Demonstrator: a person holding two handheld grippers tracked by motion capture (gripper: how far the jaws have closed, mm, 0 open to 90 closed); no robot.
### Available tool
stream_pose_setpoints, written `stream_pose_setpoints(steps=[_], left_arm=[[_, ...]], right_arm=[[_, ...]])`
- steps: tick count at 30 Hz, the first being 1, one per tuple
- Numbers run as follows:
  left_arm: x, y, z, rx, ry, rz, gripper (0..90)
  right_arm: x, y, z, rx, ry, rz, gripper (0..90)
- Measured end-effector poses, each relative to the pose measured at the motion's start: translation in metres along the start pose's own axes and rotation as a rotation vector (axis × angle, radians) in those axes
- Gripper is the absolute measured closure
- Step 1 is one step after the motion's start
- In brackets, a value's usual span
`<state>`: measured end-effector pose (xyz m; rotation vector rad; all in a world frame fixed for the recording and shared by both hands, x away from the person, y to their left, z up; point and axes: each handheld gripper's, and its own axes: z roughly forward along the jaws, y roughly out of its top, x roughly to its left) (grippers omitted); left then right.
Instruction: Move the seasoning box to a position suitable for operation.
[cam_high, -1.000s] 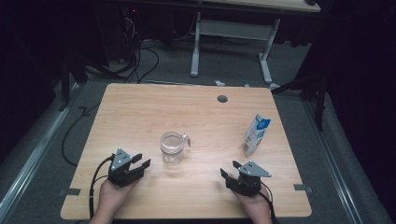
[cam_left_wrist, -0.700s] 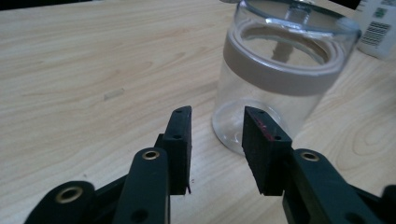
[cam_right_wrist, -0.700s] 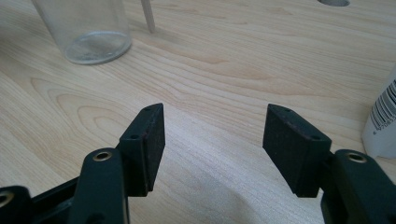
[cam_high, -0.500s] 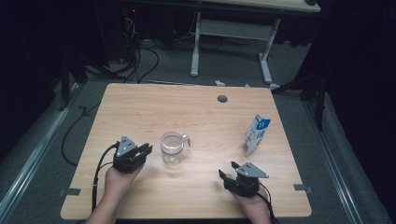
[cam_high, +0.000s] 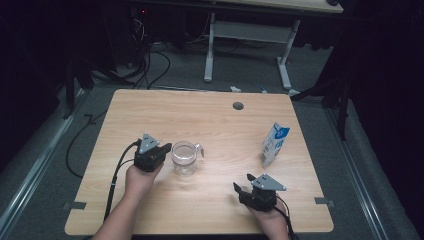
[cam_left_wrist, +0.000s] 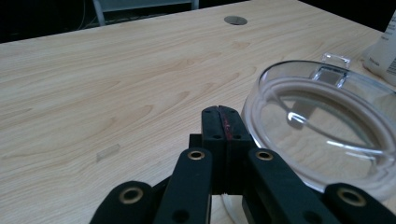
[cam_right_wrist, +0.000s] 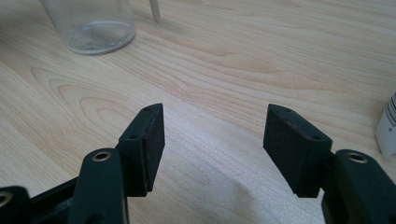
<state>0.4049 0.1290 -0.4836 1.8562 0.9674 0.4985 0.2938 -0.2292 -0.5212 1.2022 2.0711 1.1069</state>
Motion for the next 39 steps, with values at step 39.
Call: stream_pose_setpoints(steps=[39], left_arm=[[-0.029,-0.009,-0.009,-0.035,-0.021,0.037,90.0]], right_arm=[[-0.001,-0.003,0.004,0.031,-0.012,0.002,36.4]])
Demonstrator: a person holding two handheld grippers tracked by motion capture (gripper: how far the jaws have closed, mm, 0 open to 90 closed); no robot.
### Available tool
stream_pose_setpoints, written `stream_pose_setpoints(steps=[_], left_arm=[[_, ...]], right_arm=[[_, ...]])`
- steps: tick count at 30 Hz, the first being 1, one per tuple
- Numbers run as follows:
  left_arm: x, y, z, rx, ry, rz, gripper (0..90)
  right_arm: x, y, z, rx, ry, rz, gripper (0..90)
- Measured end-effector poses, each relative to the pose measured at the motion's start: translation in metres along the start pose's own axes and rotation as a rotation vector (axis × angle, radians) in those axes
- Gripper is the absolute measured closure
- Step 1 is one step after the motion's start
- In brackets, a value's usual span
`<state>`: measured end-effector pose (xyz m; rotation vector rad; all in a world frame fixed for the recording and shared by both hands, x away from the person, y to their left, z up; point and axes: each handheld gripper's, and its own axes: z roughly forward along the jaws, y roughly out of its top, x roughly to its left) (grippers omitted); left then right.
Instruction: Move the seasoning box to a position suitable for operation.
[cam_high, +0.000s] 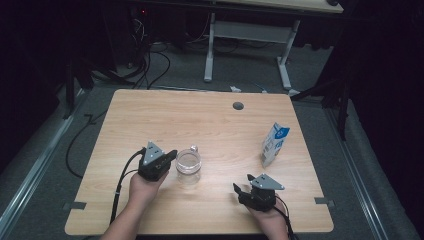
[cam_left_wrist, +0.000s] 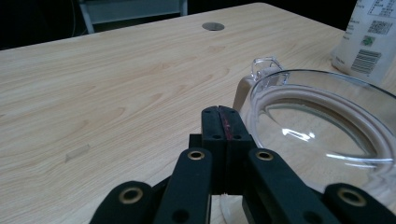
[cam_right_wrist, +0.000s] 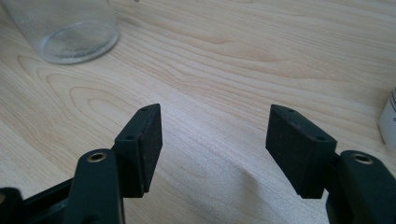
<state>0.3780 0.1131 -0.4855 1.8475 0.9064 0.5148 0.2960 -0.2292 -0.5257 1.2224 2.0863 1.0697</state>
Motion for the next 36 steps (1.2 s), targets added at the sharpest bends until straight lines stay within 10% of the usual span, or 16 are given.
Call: stream_pose_setpoints(steps=[36], left_arm=[[-0.047,-0.017,-0.028,-0.014,-0.094,0.043,89.9]], right_arm=[[0.001,0.0,0.0,0.005,-0.007,-0.012,36.4]])
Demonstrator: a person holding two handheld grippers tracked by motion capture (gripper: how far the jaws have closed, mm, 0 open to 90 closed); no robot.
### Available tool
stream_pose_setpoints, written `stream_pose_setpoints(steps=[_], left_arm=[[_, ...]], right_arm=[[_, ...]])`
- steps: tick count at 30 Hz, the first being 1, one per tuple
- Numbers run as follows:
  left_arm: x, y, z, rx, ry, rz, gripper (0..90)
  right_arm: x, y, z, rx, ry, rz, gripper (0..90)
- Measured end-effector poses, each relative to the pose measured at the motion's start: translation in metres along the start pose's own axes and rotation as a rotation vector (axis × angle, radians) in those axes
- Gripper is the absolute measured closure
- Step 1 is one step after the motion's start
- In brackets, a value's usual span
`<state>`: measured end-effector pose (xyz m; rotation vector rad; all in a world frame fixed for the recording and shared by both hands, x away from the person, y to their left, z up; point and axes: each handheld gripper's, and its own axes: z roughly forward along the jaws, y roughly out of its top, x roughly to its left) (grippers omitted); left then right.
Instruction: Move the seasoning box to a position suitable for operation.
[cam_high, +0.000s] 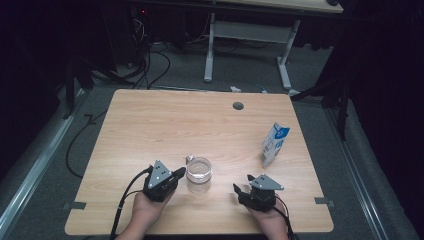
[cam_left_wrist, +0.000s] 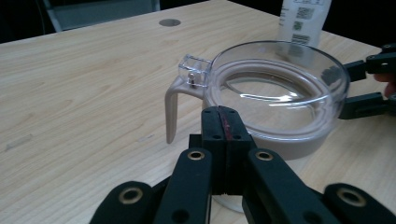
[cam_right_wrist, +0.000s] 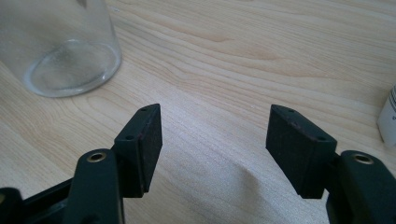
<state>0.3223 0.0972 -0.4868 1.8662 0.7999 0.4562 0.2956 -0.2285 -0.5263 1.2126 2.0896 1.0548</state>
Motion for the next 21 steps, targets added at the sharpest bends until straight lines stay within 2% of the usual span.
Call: stream_pose_setpoints(steps=[21], left_arm=[[-0.03,-0.005,0.0,-0.015,-0.084,0.007,88.7]], right_arm=[[0.0,0.0,0.0,0.001,0.001,0.0,37.4]])
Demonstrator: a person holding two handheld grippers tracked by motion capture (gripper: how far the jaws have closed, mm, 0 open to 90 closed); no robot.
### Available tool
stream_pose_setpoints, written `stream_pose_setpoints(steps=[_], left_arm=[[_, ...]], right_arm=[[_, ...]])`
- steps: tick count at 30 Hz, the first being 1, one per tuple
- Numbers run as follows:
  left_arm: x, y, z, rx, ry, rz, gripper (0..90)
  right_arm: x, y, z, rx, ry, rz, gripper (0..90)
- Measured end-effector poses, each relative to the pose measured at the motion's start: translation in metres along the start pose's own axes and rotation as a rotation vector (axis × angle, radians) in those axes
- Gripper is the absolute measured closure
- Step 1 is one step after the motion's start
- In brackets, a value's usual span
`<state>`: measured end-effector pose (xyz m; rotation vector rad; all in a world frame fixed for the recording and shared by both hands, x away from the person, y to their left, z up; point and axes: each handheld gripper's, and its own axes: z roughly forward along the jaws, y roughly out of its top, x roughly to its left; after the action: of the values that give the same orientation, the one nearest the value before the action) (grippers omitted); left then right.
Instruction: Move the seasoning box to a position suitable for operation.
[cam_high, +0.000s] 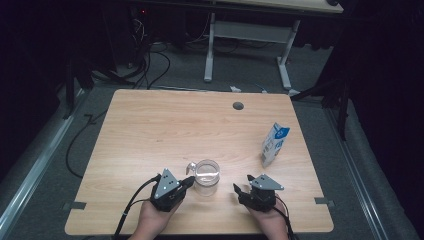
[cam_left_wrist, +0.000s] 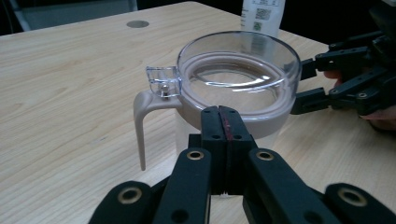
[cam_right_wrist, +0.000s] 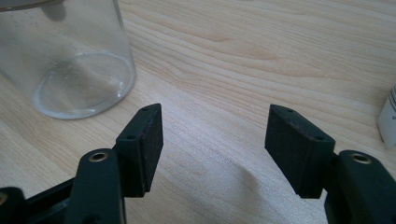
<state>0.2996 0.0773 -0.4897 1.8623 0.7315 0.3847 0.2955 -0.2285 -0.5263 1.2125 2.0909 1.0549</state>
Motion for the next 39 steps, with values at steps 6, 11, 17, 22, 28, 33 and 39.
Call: stream_pose_setpoints(steps=[6,11,17,22,28,33,39], left_arm=[[-0.001,0.0,0.0,0.003,0.0,0.004,83.5],[0.005,0.003,-0.003,0.016,0.018,-0.001,72.8],[0.015,0.01,-0.013,0.009,0.064,-0.02,55.4],[0.023,0.014,-0.014,0.017,0.058,-0.022,51.7],[0.034,0.018,-0.011,0.006,0.084,-0.057,46.4],[0.034,0.023,-0.007,0.0,0.084,-0.034,55.3],[0.035,0.033,-0.002,-0.001,0.049,-0.038,65.9]], right_arm=[[0.0,0.0,-0.001,0.001,0.002,0.006,37.7],[-0.001,0.0,-0.001,-0.003,-0.002,0.008,38.4],[-0.003,0.001,-0.002,-0.008,0.01,0.02,40.1],[-0.005,0.001,-0.002,-0.017,0.012,0.019,40.6],[-0.004,0.001,-0.002,-0.025,0.007,0.011,42.1],[-0.004,0.001,-0.003,-0.04,0.003,0.009,48.0],[-0.002,0.004,-0.003,-0.048,-0.004,0.01,51.9]])
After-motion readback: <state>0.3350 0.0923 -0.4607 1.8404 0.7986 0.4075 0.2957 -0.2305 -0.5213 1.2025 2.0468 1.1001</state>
